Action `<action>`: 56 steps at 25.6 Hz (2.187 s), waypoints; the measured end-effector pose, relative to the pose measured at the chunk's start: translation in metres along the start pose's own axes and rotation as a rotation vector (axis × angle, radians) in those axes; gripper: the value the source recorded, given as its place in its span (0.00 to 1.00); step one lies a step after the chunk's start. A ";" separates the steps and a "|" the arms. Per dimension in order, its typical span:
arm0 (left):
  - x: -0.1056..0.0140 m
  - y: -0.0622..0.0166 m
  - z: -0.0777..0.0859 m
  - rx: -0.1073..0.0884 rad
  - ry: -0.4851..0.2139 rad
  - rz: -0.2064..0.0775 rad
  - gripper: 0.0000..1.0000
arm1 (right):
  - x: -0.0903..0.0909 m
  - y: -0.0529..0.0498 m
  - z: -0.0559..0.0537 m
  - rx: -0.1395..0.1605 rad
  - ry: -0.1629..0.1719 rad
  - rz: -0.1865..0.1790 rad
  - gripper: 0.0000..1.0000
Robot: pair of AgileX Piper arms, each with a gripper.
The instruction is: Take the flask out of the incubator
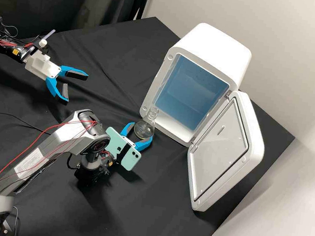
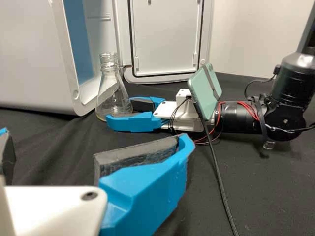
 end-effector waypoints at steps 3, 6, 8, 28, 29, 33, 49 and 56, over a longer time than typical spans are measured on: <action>0.000 0.0004 0.000 0.000 0.000 0.002 1.00 | -0.003 0.000 0.000 0.003 -0.008 -0.002 1.00; -0.001 0.0019 0.001 0.001 -0.002 0.008 1.00 | -0.004 0.000 -0.001 0.004 -0.010 -0.002 1.00; -0.001 0.0018 0.001 0.001 -0.002 0.007 1.00 | -0.005 0.000 -0.001 0.004 -0.011 -0.003 1.00; -0.007 0.0126 -0.007 0.018 -0.008 0.041 1.00 | -0.024 0.014 -0.017 -0.038 -0.052 0.005 1.00; -0.007 0.0145 -0.009 0.016 -0.004 0.048 1.00 | -0.024 0.013 -0.017 -0.039 -0.053 0.001 1.00; -0.009 0.0183 -0.012 0.003 0.007 0.063 1.00 | -0.027 0.012 -0.017 -0.036 -0.052 -0.007 1.00; -0.009 0.0178 -0.011 0.011 -0.007 0.058 1.00 | -0.066 0.052 -0.022 0.008 -0.040 -0.012 1.00; -0.009 0.0178 -0.011 0.011 -0.007 0.058 1.00 | -0.076 0.063 -0.024 0.023 -0.047 0.018 1.00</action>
